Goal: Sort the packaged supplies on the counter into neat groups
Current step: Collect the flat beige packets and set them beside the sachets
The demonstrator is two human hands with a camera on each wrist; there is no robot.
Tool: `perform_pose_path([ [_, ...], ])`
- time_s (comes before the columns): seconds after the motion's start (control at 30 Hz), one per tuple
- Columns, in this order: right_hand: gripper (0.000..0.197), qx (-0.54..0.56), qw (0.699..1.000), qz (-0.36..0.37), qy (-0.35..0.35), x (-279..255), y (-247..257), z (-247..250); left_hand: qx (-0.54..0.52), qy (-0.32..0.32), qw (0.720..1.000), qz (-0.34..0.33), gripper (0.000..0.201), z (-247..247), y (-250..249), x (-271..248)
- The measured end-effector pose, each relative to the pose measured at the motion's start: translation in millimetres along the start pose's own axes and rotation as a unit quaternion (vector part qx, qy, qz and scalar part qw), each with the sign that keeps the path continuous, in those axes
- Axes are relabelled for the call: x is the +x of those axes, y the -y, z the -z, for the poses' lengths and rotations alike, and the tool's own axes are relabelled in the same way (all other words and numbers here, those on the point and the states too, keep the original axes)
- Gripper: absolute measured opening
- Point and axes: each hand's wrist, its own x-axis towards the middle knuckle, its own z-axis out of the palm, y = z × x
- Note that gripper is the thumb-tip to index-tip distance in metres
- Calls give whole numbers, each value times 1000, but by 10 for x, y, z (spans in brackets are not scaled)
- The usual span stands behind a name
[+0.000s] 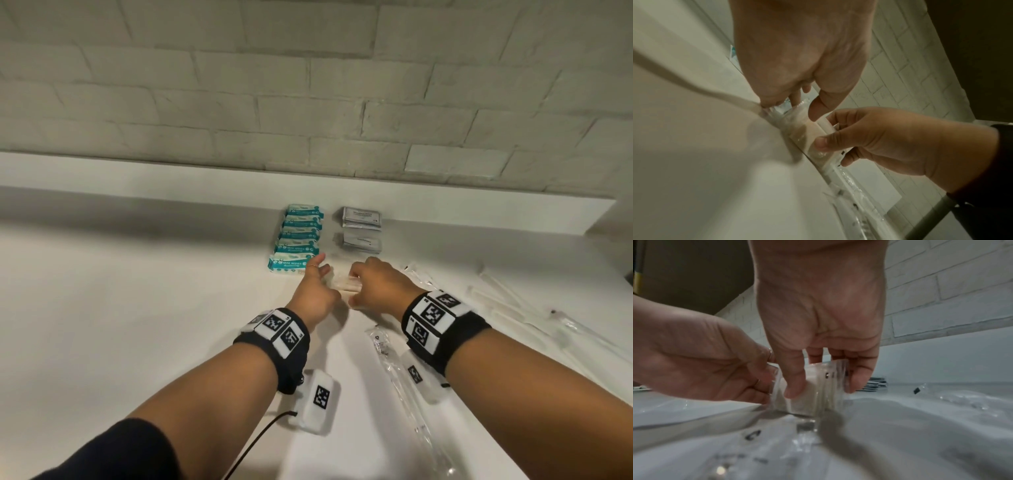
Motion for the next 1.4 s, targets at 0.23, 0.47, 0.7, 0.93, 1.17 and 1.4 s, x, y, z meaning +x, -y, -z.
perform_pose_path([
  [0.23, 48, -16, 999, 19, 36, -99, -118, -70, 26, 42, 999, -13, 95, -93, 56, 8],
  [0.47, 35, -46, 996, 76, -3, -125, -128, -125, 31, 40, 999, -17, 78, -161, 115, 35],
  [0.7, 24, 39, 999, 28, 16, -118, -150, -28, 118, -3, 993, -7, 79, -169, 53, 61],
  [0.93, 20, 443, 888, -33, 117, 23, -174, 130, -5, -32, 999, 18, 15, -277, -209, 158],
  [1.17, 8, 467, 858, -215, 14, 264, -251, 22, 103, -1, 990, 98, 24, -256, -169, 576],
  [1.4, 27, 418, 873, -248, 28, 387, -272, -2, 190, 1, 976, 102, 25, -265, -221, 731],
])
